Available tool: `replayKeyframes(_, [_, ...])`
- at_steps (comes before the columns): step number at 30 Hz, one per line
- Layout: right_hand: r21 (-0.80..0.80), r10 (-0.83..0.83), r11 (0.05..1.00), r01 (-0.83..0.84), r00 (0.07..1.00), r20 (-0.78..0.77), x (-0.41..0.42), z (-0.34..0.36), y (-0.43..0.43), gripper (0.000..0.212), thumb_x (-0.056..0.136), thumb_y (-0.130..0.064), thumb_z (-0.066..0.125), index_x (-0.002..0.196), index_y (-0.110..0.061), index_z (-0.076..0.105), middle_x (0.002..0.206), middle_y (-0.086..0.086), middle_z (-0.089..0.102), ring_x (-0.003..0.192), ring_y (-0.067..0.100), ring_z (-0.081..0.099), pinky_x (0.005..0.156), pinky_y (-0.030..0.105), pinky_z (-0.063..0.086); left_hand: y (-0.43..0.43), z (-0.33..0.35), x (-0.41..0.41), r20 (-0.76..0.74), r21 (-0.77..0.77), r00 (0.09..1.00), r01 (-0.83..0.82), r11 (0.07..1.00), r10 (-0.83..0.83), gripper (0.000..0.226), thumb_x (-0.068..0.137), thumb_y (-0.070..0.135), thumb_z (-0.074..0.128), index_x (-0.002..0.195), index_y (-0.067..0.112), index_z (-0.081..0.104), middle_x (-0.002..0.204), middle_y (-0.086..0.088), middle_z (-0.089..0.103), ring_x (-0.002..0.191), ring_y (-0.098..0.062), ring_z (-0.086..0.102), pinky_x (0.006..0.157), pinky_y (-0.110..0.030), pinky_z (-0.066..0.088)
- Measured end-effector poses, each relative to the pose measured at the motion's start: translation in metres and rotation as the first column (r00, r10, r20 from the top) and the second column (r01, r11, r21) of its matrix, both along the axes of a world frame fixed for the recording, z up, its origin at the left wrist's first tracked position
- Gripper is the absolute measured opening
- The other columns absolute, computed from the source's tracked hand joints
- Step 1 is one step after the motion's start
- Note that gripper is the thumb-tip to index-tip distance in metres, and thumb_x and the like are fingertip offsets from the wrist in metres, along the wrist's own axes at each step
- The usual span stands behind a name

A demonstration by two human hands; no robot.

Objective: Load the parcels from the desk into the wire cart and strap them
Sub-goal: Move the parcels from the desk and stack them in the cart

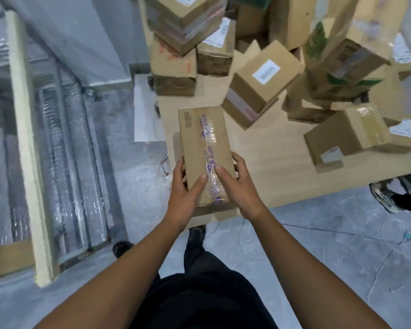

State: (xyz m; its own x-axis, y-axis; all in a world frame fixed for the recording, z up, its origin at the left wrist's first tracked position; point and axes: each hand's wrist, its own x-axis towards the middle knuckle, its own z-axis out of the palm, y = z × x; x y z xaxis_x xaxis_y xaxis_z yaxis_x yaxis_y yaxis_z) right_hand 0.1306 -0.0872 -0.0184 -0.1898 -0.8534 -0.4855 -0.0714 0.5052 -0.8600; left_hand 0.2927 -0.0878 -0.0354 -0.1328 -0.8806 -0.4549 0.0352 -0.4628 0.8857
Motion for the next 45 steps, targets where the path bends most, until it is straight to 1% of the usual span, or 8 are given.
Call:
replayKeyframes(5, [-0.011, 0.159, 0.987, -0.16, 0.985, -0.064, 0.07, 0.002, -0.024, 0.065, 0.099, -0.042, 0.069, 0.156, -0.038, 0.038, 0.146, 0.001, 0.054, 0.131, 0.015, 0.059, 0.111, 0.045, 0.05, 0.001, -0.003, 0.068, -0.044, -0.004, 0.986, -0.16, 0.987, 0.159, 0.079, 0.089, 0.056, 0.07, 0.156, 0.052, 0.028, 0.149, 0.015, 0.052, 0.128, -0.003, 0.06, 0.108, -0.045, 0.052])
replayKeyframes(11, [-0.084, 0.39, 0.911, -0.403, 0.911, -0.137, 0.192, 0.015, -0.054, 0.064, 0.099, -0.041, 0.069, 0.156, -0.037, 0.04, 0.148, -0.002, 0.053, 0.13, 0.009, 0.059, 0.112, 0.044, 0.049, 0.008, -0.004, 0.177, -0.09, -0.034, 0.904, -0.421, 0.906, 0.417, 0.076, 0.09, 0.054, 0.071, 0.154, 0.053, 0.031, 0.149, 0.014, 0.053, 0.126, -0.004, 0.062, 0.106, -0.045, 0.054])
replayKeyframes(17, [-0.14, 0.613, 0.748, -0.649, 0.756, -0.231, 0.351, 0.031, -0.073, 0.065, 0.085, -0.058, 0.07, 0.145, -0.052, 0.045, 0.139, -0.008, 0.053, 0.123, 0.006, 0.06, 0.109, 0.044, 0.051, 0.028, 0.001, 0.305, -0.172, -0.081, 0.704, -0.708, 0.702, 0.689, 0.077, 0.089, 0.05, 0.072, 0.156, 0.046, 0.033, 0.149, 0.014, 0.053, 0.131, -0.008, 0.059, 0.102, -0.033, 0.055])
replayKeyframes(25, [-0.128, 0.853, 0.44, -0.889, 0.458, -0.251, 0.55, 0.011, -0.069, 0.074, 0.09, -0.054, 0.069, 0.155, -0.038, 0.039, 0.145, -0.001, 0.05, 0.131, 0.01, 0.054, 0.114, 0.045, 0.045, 0.064, -0.017, 0.467, -0.205, -0.074, 0.409, -0.913, 0.402, 0.889, 0.072, 0.096, 0.036, 0.072, 0.157, 0.038, 0.033, 0.151, 0.005, 0.053, 0.126, -0.006, 0.062, 0.089, -0.02, 0.057])
replayKeyframes(34, [0.087, 0.992, 0.122, -0.989, 0.121, -0.024, 0.687, -0.085, -0.113, 0.079, 0.099, -0.046, 0.068, 0.164, -0.039, 0.023, 0.161, -0.002, 0.043, 0.141, 0.015, 0.051, 0.119, 0.047, 0.042, 0.046, -0.088, 0.557, -0.043, 0.056, 0.116, -0.991, 0.119, 0.992, 0.071, 0.1, 0.023, 0.07, 0.158, 0.031, 0.03, 0.151, 0.002, 0.052, 0.13, -0.008, 0.059, 0.097, -0.022, 0.053])
replayKeyframes(37, [0.138, 1.0, 0.021, -0.99, 0.02, -0.007, 0.715, -0.133, -0.136, 0.078, 0.098, -0.047, 0.067, 0.163, -0.039, 0.024, 0.159, -0.005, 0.046, 0.138, 0.012, 0.053, 0.117, 0.044, 0.044, 0.028, -0.129, 0.572, 0.038, 0.114, 0.072, -0.991, 0.067, 0.997, 0.075, 0.097, 0.036, 0.071, 0.16, 0.035, 0.029, 0.15, 0.005, 0.054, 0.13, -0.011, 0.06, 0.102, -0.03, 0.052])
replayKeyframes(40, [0.173, 0.996, -0.069, -0.982, -0.079, -0.05, 0.738, -0.186, -0.157, 0.077, 0.096, -0.054, 0.067, 0.161, -0.046, 0.026, 0.156, -0.008, 0.046, 0.136, 0.01, 0.052, 0.116, 0.042, 0.044, 0.008, -0.177, 0.577, 0.099, 0.164, 0.002, -0.986, -0.014, 0.995, 0.08, 0.092, 0.043, 0.071, 0.16, 0.034, 0.031, 0.148, 0.007, 0.057, 0.124, -0.006, 0.063, 0.099, -0.025, 0.053])
replayKeyframes(45, [0.215, 0.989, -0.126, -0.968, -0.139, -0.044, 0.772, -0.292, -0.187, 0.076, 0.094, -0.056, 0.068, 0.16, -0.046, 0.031, 0.148, -0.006, 0.052, 0.133, 0.011, 0.055, 0.115, 0.043, 0.046, -0.021, -0.277, 0.599, 0.139, 0.242, -0.014, -0.969, -0.047, 0.99, 0.077, 0.093, 0.046, 0.069, 0.16, 0.033, 0.033, 0.148, 0.006, 0.058, 0.126, -0.008, 0.062, 0.102, -0.028, 0.055])
